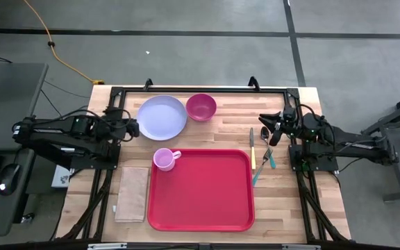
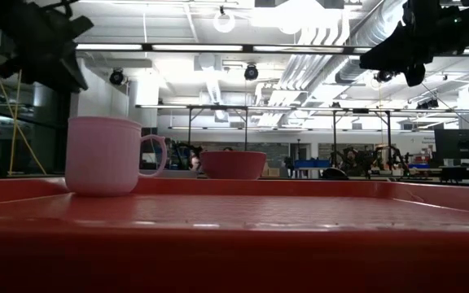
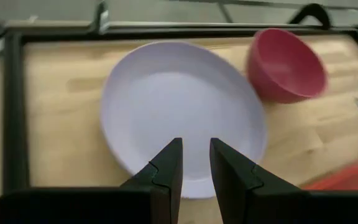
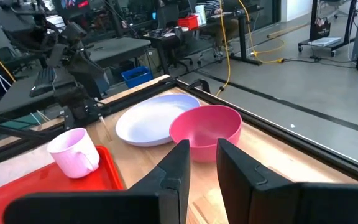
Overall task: Set up tray
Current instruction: Put the purple plate on the red serving tray to the bottom right of the pink mug
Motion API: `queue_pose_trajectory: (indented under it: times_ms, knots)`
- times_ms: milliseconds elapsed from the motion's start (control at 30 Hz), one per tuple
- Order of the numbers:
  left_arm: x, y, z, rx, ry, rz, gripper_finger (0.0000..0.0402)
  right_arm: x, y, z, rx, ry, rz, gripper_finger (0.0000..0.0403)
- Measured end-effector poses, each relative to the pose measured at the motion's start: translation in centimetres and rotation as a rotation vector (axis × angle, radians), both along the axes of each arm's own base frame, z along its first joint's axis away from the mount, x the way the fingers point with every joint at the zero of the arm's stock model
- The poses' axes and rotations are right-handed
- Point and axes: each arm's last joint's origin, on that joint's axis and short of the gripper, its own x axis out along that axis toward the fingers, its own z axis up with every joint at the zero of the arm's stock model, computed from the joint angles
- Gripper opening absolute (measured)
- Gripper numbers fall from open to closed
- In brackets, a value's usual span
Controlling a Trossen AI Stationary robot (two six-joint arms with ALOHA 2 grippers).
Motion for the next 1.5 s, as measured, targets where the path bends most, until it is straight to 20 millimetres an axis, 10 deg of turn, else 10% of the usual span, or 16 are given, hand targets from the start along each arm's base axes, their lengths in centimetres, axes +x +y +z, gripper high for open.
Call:
queue_pose_trajectory:
  times_ms: [433, 967, 1500]
  knots:
    - [-0.1, -0.1, -0.2, -0.086, -0.066, 0.074, 0.0118, 0.0, 0.0, 0.0, 0.008, -0.002, -0.001, 0.0057]
    - [0.2, -0.1, -0.2, -0.095, -0.056, 0.053, 0.0271, 0.0, 0.0, 0.0, 0.021, -0.009, -0.004, 0.0057]
    - [1.1, 1.1, -0.7, -0.386, -0.120, 0.177, 0.0298, 0.0, 0.0, 0.0, 0.021, -0.009, -0.006, 0.0057]
